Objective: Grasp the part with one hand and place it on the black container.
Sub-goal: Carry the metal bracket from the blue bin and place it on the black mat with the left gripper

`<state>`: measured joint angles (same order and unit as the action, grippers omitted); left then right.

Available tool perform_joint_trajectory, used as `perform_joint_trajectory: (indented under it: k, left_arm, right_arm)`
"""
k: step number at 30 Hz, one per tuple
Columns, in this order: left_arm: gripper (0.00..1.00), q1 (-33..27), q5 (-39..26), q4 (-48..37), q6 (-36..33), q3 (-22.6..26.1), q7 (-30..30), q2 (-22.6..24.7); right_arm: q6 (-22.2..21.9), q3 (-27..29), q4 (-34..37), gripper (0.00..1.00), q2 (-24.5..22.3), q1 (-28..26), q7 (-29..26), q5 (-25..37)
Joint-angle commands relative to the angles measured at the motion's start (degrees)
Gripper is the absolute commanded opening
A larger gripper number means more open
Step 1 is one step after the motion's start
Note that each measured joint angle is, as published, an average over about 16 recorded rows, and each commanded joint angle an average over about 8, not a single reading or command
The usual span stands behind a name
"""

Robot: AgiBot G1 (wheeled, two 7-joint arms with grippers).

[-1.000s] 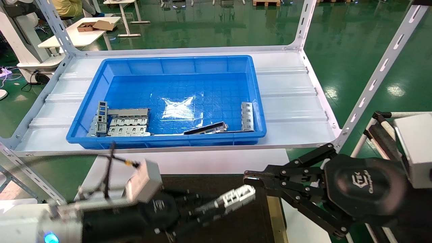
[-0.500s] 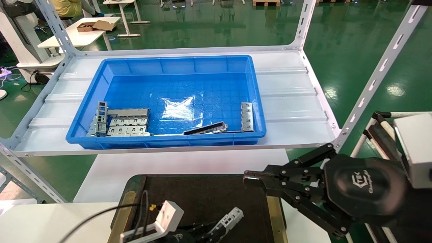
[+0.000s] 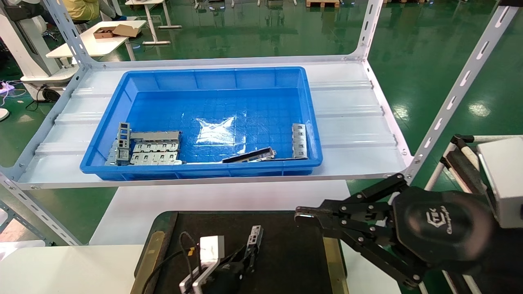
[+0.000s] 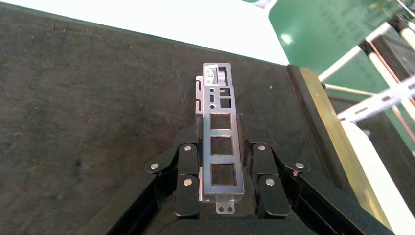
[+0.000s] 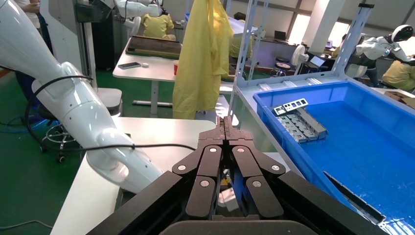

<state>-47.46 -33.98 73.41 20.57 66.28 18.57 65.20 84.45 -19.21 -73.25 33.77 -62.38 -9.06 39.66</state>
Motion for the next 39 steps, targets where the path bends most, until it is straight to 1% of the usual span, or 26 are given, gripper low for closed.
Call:
perform_joint_trajectory:
  k: [1,7,13,18,29,31,32,33,38,39]
  left_arm:
    - [0.00,-0.7,2.4,-0.4,4.0,1.0,-0.4,2.1]
    - [0.00,-2.7,6.8,-1.9,7.0,2.8,-1.7,4.9]
    - [0.00,-4.0,8.9,-4.0,8.0,3.5,-2.2,7.1]
    - [0.00,-4.1,9.1,-5.7,7.6,3.6,-2.1,8.4]
    - [0.00,-3.3,6.8,-10.4,5.3,2.7,-0.4,10.1]
    - [0.00,-3.1,6.6,-11.2,4.9,2.5,0.0,10.4]
    - [0.04,-3.0,6.5,-11.5,4.7,2.5,0.2,10.5]
    - [0.14,-3.0,6.4,-11.9,4.5,2.4,0.4,10.6]
    - [0.76,-2.9,6.3,-13.2,3.6,2.2,1.3,11.0]
    - [0.89,-3.0,6.3,-13.4,3.5,2.2,1.5,11.1]
  right_arm:
    - [0.0,0.0,0.0,0.00,0.0,0.0,0.0,0.0]
    - [0.0,0.0,0.0,0.00,0.0,0.0,0.0,0.0]
    - [0.0,0.0,0.0,0.00,0.0,0.0,0.0,0.0]
    - [0.0,0.0,0.0,0.00,0.0,0.0,0.0,0.0]
    - [0.0,0.0,0.0,0.00,0.0,0.0,0.0,0.0]
    - [0.0,0.0,0.0,0.02,0.0,0.0,0.0,0.0]
    - [0.0,0.0,0.0,0.12,0.0,0.0,0.0,0.0]
    - [0.0,0.0,0.0,0.25,0.0,0.0,0.0,0.0]
    - [0.0,-0.1,0.0,0.87,0.0,0.0,0.0,0.0]
    - [0.0,-0.1,0.0,0.98,0.0,0.0,0.0,0.0]
